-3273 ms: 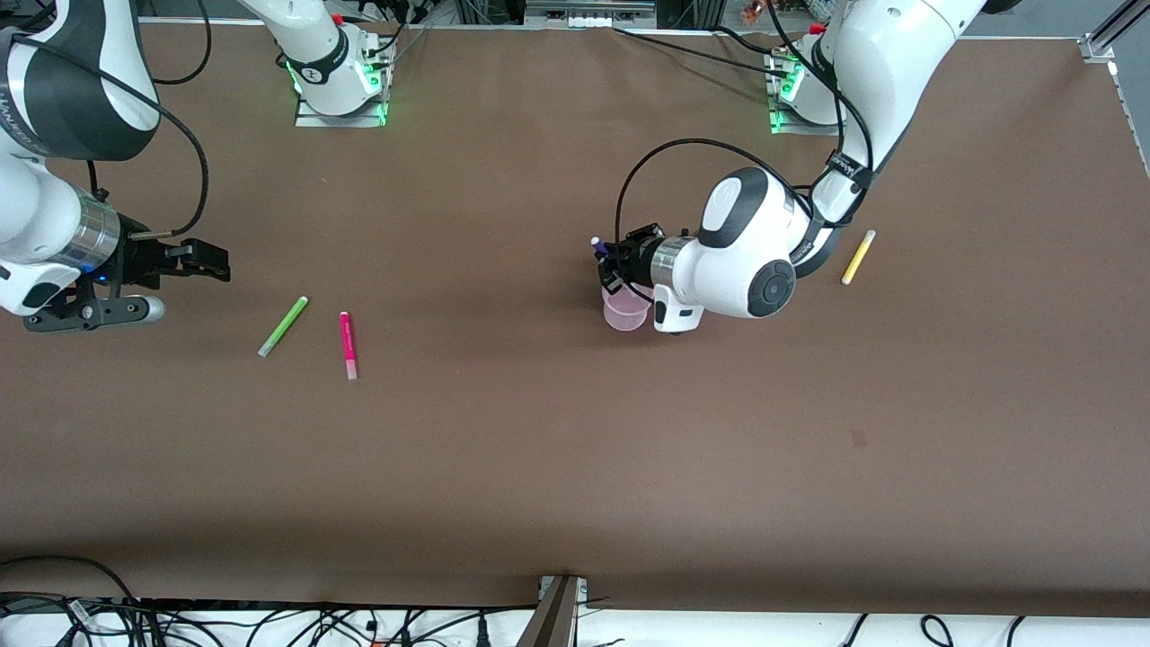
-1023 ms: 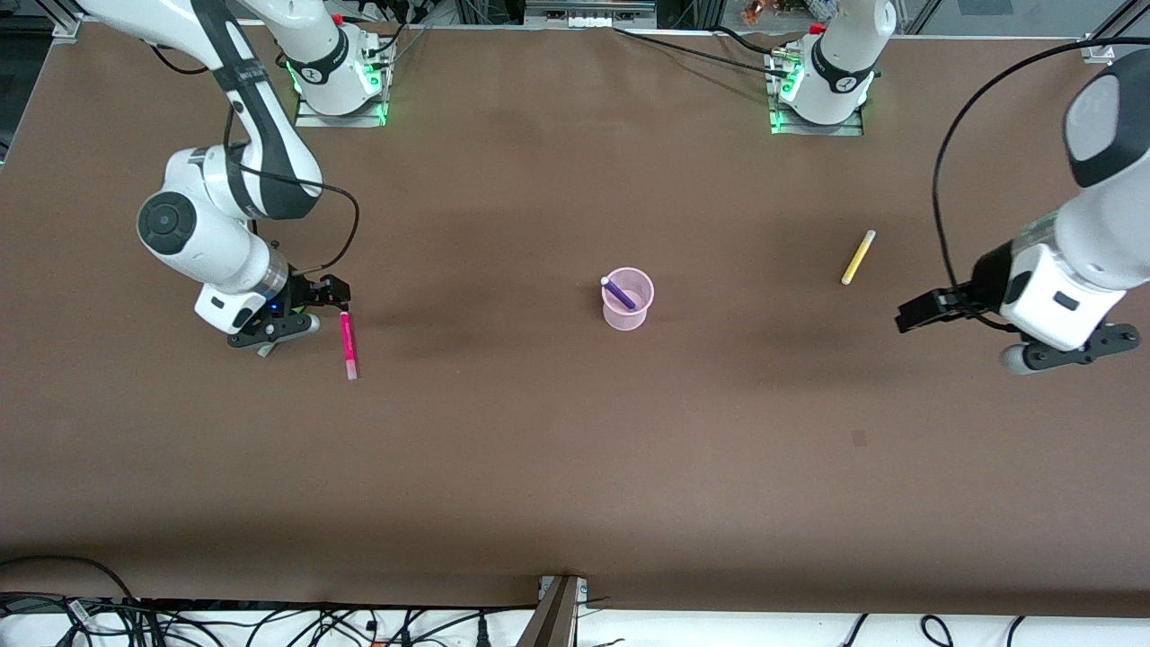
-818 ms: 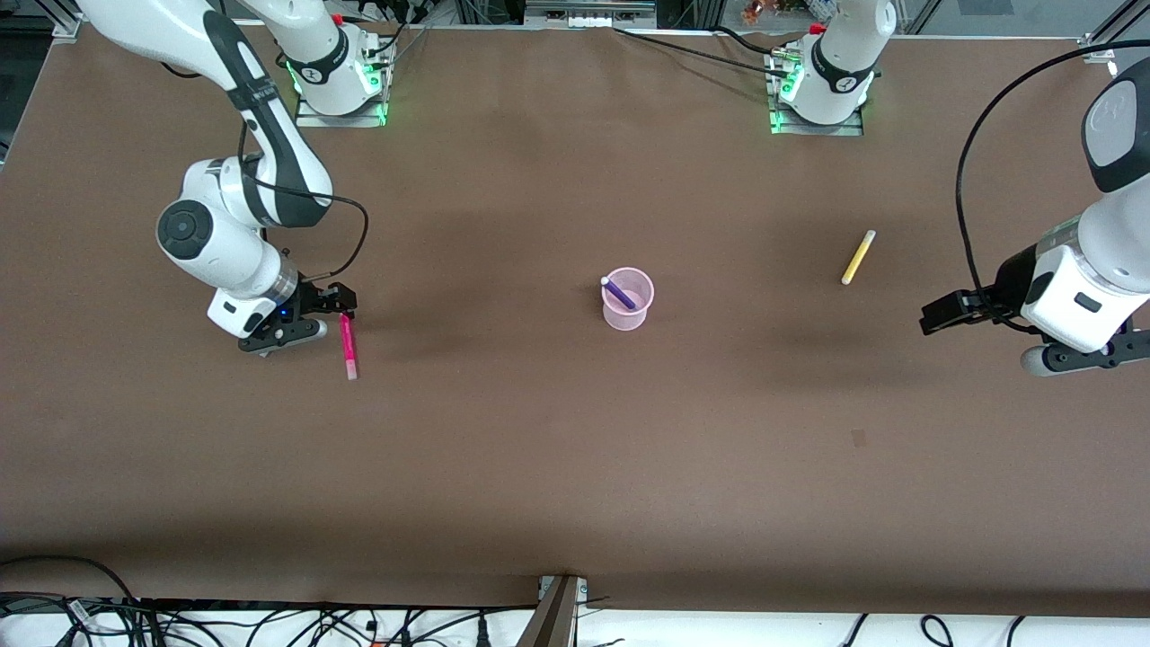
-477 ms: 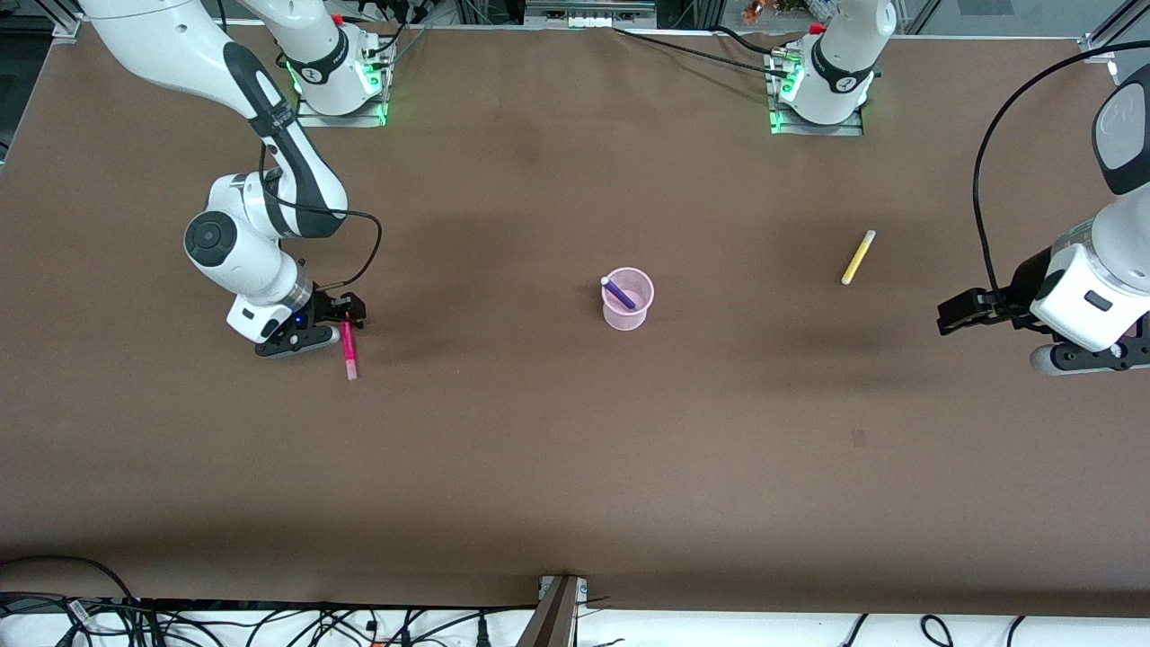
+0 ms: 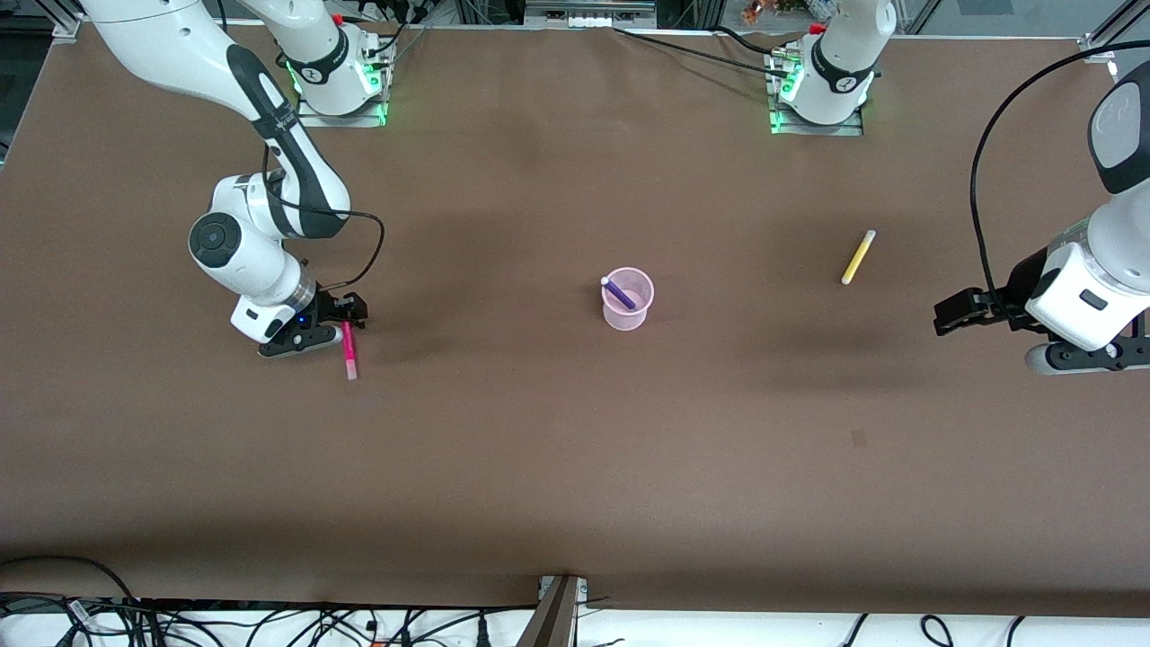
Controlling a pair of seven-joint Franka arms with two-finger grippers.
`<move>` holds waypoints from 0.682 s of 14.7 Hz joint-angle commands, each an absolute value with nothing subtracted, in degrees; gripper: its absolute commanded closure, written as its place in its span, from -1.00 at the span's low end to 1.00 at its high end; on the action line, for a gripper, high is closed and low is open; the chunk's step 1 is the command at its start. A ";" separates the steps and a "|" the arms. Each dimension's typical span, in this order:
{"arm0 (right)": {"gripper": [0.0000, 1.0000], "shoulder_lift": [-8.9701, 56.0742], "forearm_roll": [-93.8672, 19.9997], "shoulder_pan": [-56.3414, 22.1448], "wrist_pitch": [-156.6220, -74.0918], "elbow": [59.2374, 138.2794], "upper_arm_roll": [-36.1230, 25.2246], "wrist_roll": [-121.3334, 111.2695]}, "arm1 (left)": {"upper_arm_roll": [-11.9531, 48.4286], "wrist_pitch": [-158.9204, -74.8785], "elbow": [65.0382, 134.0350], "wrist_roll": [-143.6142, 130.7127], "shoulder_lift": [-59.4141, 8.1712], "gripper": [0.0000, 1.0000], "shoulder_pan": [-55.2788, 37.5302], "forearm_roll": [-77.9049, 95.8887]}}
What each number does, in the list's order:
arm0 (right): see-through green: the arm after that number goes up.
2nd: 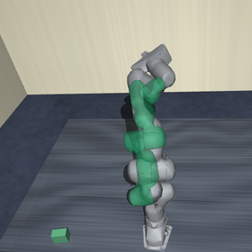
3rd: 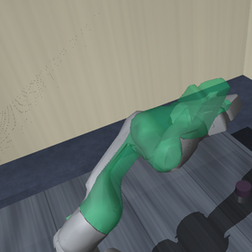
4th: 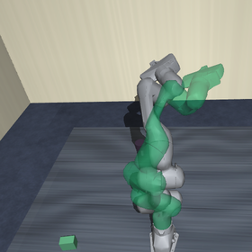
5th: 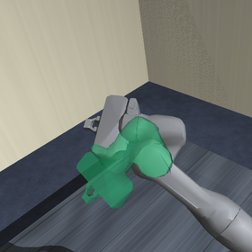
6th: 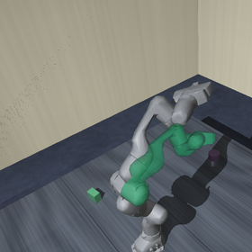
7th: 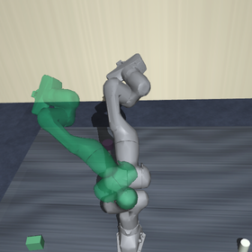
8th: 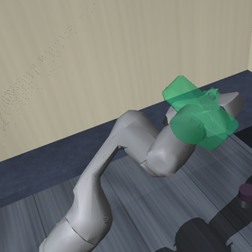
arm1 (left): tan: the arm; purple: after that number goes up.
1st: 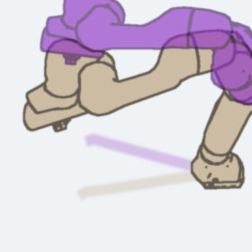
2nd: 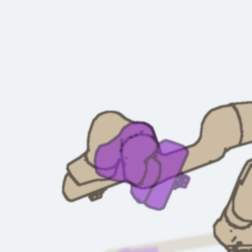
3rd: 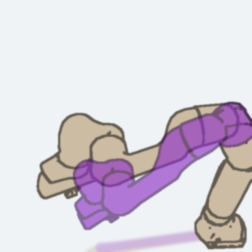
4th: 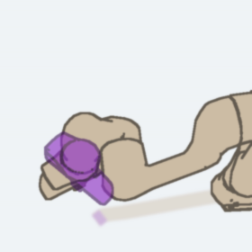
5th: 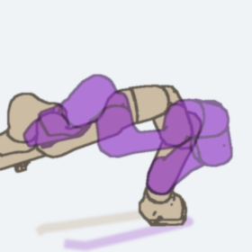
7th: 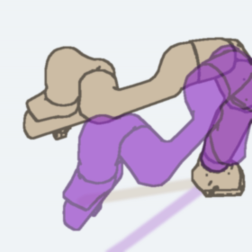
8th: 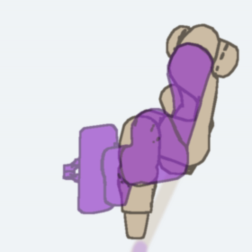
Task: Organize pens into pink holder with both arms
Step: 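Grasp the pink marker with the right gripper while the left gripper withdraws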
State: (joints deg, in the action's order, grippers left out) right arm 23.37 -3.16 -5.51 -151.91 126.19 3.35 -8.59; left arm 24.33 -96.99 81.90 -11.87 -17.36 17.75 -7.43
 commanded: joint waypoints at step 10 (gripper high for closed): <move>0.40 23.29 -3.87 -5.54 -153.45 128.23 3.25 -9.67 | -2.20 -99.13 87.79 -4.66 -10.82 -1.00 -3.34 0.97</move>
